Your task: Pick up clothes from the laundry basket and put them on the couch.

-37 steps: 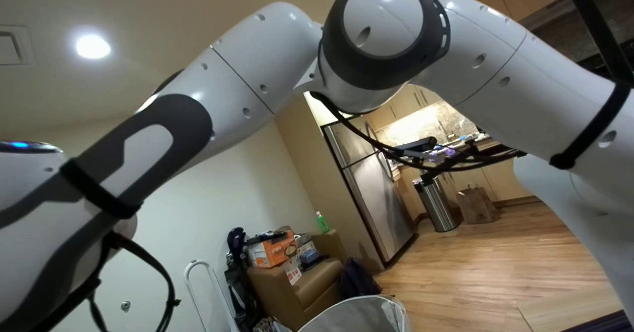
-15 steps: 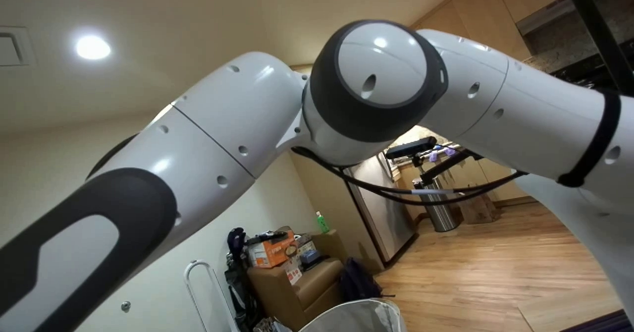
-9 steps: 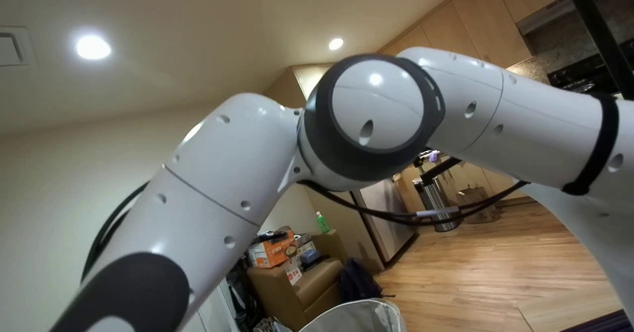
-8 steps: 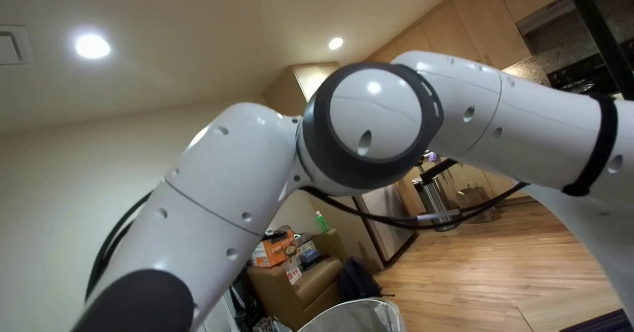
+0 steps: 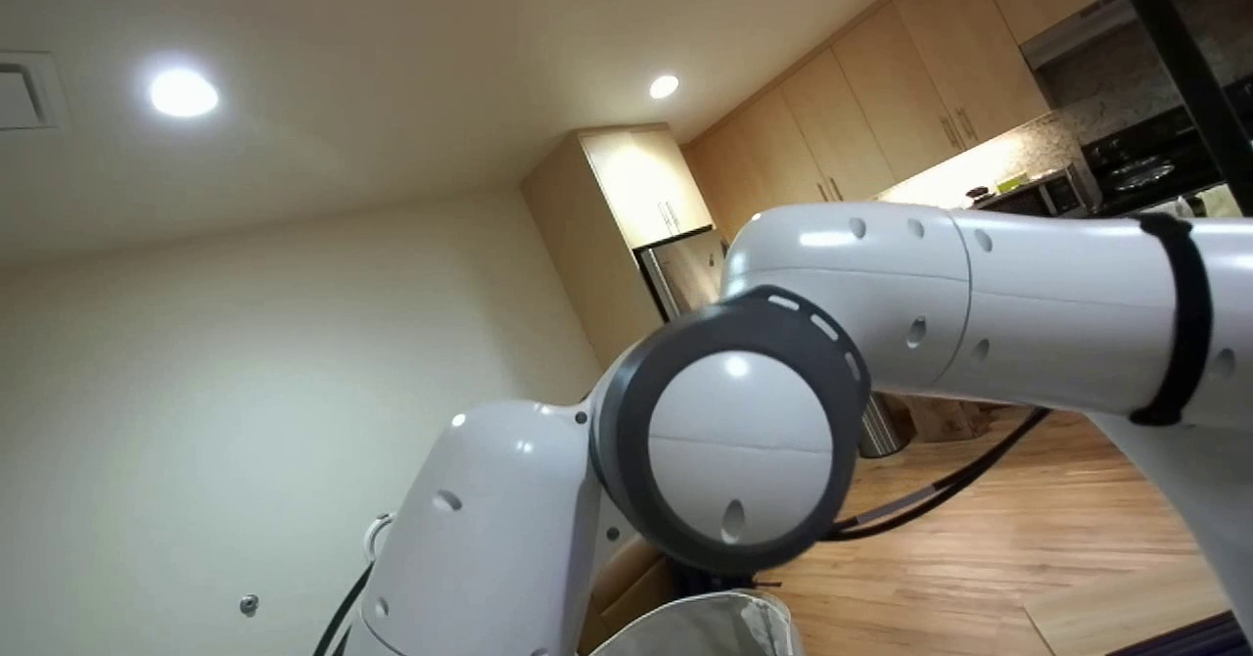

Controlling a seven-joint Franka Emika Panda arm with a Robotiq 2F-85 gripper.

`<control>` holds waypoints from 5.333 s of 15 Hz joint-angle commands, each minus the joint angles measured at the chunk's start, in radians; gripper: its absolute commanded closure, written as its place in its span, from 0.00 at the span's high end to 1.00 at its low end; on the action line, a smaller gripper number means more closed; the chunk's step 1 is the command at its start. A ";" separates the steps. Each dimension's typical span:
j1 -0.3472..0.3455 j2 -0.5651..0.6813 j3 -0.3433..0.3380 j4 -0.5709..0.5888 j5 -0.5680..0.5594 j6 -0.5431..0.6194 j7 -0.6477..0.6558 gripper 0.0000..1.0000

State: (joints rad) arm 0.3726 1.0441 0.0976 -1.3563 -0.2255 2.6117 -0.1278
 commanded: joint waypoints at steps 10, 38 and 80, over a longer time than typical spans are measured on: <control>0.004 0.088 0.055 0.166 0.011 -0.184 -0.066 0.58; -0.373 -0.643 0.033 -0.566 0.330 0.152 0.143 1.00; -0.537 -0.172 -0.166 -0.277 0.635 0.178 0.436 0.06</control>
State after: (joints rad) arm -0.1643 0.8833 -0.0666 -1.6325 0.4351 2.7967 0.2880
